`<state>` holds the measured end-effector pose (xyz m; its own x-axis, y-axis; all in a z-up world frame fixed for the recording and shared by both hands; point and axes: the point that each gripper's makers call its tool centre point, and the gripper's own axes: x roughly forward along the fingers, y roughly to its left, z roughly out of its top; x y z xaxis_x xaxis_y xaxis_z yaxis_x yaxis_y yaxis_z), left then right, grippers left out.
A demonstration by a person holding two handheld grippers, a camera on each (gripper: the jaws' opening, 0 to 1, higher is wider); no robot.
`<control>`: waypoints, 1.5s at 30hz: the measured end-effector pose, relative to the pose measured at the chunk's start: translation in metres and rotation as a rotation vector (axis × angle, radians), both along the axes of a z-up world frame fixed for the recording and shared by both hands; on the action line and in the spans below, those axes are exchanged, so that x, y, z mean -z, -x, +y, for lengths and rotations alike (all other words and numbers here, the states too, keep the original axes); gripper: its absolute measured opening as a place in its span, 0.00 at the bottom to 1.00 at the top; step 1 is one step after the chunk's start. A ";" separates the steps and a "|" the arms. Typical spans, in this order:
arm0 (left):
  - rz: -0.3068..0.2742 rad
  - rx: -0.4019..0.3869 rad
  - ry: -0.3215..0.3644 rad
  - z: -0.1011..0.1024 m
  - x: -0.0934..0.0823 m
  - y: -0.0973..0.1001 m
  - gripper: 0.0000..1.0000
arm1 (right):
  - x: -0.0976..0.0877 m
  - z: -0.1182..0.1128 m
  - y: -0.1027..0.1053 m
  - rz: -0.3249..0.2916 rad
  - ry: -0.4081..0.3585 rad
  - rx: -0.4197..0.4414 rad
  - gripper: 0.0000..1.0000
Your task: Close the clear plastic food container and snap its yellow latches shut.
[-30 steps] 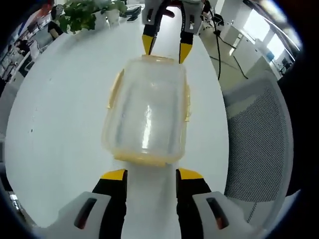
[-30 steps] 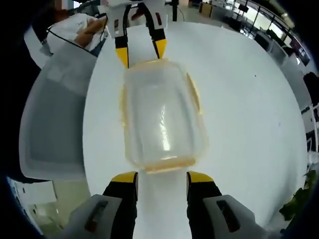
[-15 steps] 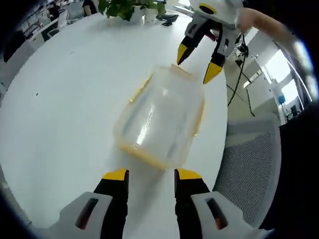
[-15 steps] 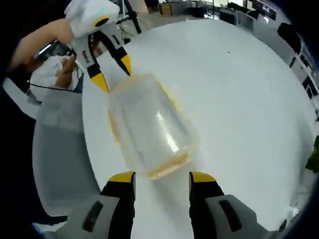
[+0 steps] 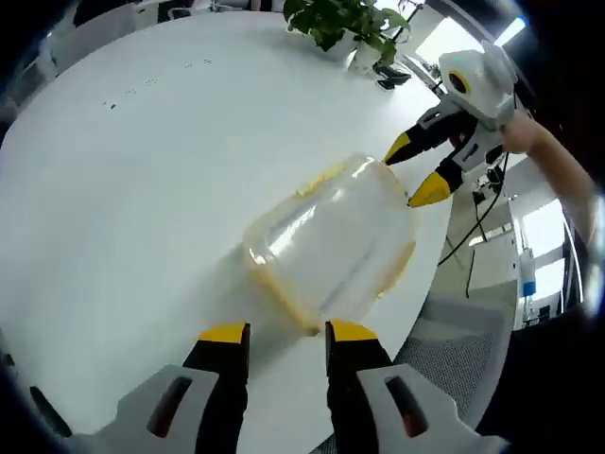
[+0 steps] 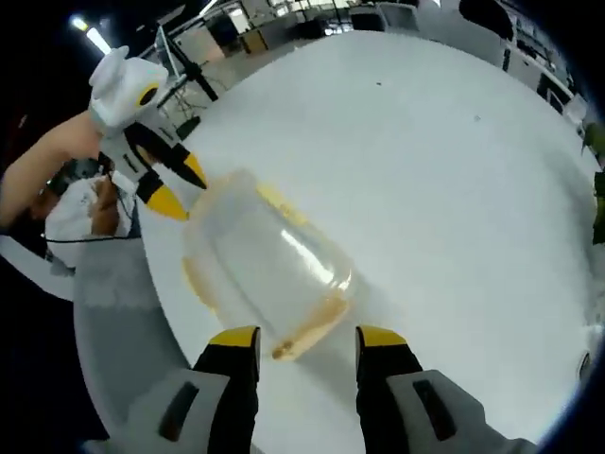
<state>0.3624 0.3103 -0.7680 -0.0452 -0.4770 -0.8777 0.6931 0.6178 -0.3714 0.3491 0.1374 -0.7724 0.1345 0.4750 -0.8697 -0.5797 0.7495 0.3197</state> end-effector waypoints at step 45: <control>0.177 -0.306 0.112 -0.012 0.011 -0.007 0.26 | 0.004 0.009 -0.003 0.080 -0.146 0.308 0.30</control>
